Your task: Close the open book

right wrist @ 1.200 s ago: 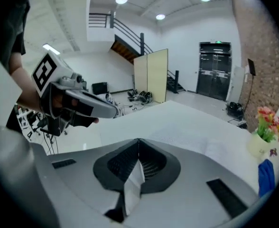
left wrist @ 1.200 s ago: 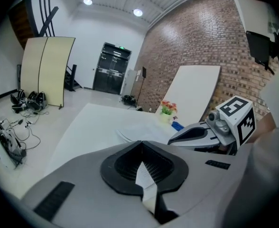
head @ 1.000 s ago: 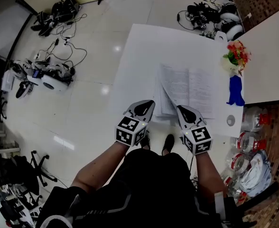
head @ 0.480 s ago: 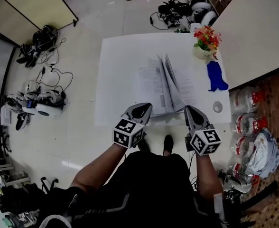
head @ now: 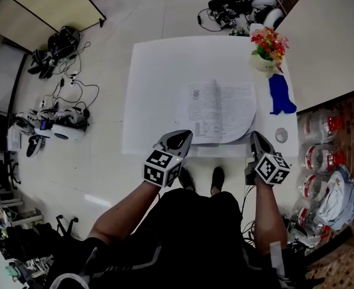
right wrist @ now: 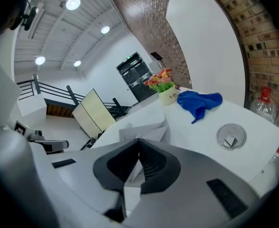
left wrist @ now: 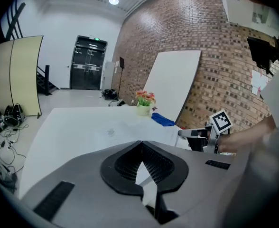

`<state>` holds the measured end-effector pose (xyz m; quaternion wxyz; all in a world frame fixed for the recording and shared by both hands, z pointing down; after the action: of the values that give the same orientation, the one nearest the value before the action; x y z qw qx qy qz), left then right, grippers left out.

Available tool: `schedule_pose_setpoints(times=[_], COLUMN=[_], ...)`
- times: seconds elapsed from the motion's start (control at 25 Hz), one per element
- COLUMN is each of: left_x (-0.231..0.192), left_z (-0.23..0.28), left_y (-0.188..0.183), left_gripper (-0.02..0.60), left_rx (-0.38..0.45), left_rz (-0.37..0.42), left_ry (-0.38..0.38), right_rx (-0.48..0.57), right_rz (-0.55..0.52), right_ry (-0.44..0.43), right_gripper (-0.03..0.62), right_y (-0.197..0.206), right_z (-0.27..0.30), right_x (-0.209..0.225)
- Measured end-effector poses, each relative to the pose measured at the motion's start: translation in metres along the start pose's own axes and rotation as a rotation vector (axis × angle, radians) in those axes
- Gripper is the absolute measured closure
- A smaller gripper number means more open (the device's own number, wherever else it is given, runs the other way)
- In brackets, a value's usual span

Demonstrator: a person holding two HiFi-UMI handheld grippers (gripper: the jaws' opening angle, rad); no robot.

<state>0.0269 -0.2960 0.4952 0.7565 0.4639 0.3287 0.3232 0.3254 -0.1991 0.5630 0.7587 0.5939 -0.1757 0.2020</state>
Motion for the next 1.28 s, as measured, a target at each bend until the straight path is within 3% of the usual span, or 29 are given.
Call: schedule_pose_setpoints(times=[0.28, 0.44, 0.72, 1.04, 1.28], left_x=[-0.004, -0.007, -0.015, -0.029, -0.039], left_z=[-0.005, -0.006, -0.011, -0.023, -0.039], left_y=[0.011, 0.015, 0.014, 0.009, 0.006], left_gripper=[0.588, 0.588, 0.588, 0.588, 0.589], left_rx=[-0.021, -0.021, -0.002, 0.05, 0.094], left_rz=[-0.028, -0.054, -0.081, -0.096, -0.111], left_ry=[-0.041, -0.063, -0.096, -0.132, -0.174], right_rx=[-0.058, -0.151, -0.191, -0.163, -0.16], right_rz=[0.09, 0.04, -0.045, -0.24, -0.478], right_ry=[0.121, 0.197, 0.255, 0.17, -0.023], right_gripper=[0.591, 0.591, 0.589, 0.588, 0.588], right_y=[0.027, 0.038, 0.036, 0.002, -0.022], right_z=[-0.012, -0.015, -0.018, -0.009, 0.013], right_x=[0.038, 0.05, 0.046, 0.012, -0.054])
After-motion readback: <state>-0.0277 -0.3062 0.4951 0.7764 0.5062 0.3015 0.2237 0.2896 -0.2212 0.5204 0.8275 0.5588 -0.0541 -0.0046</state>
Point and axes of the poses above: the fingertips, and each gripper's own axes: z forward along the fingers, x to its right, y out of its underside, the point moved 9 cm from there along -z, backward along the fingers, and after that the axes turned 12 degrees about x, right-handed, at the moved point
